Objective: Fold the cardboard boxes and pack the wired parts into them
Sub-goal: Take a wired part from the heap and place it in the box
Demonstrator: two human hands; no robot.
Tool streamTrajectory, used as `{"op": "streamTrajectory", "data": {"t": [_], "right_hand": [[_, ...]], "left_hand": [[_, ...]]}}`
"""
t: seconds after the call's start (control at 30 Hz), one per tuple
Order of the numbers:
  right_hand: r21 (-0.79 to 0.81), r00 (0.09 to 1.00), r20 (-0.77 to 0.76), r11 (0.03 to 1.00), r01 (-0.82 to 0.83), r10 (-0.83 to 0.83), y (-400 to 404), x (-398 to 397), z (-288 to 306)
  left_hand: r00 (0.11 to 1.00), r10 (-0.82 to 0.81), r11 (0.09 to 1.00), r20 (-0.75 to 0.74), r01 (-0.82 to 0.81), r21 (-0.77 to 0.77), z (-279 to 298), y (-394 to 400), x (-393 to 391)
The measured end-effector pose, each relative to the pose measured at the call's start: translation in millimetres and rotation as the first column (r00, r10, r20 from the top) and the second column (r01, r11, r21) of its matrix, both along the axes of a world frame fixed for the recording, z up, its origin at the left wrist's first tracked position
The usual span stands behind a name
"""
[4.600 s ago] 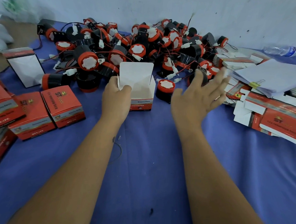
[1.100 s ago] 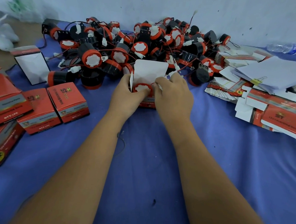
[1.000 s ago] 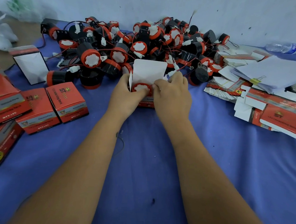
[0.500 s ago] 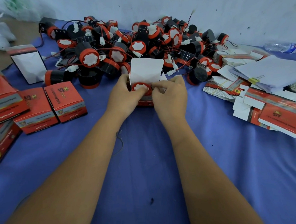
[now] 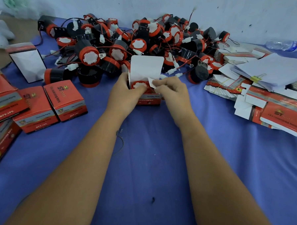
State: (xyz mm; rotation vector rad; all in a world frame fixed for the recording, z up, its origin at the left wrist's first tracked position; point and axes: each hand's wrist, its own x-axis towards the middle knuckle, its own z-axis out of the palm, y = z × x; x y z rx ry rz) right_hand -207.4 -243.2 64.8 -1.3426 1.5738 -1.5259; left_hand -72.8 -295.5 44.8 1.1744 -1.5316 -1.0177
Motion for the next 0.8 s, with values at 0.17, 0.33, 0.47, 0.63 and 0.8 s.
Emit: {"op": "streamTrajectory", "data": {"t": [0.17, 0.33, 0.47, 0.63, 0.8], "right_hand": [[0.033, 0.988, 0.136, 0.997, -0.071, 0.066, -2, -10, 1], [0.089, 0.991, 0.1, 0.992, -0.093, 0.084, -3, -15, -3], [0.095, 0.992, 0.101, 0.992, -0.087, 0.077, -3, -15, -4], [0.077, 0.989, 0.13, 0.994, -0.076, 0.066, -3, -15, -5], [0.067, 0.988, 0.125, 0.993, -0.099, 0.09, -2, -15, -6]], "left_hand": [[1.0, -0.006, 1.0, -0.01, 0.006, 0.011, 0, 0, 1], [0.999, -0.033, 0.999, -0.027, 0.034, 0.03, 2, 2, 2], [0.996, -0.093, 0.995, -0.014, 0.093, 0.019, 7, 7, 1], [0.99, -0.126, 0.99, 0.07, 0.129, -0.047, 7, 7, 1], [0.991, -0.096, 0.993, 0.089, 0.101, -0.054, 7, 8, 1]]}}
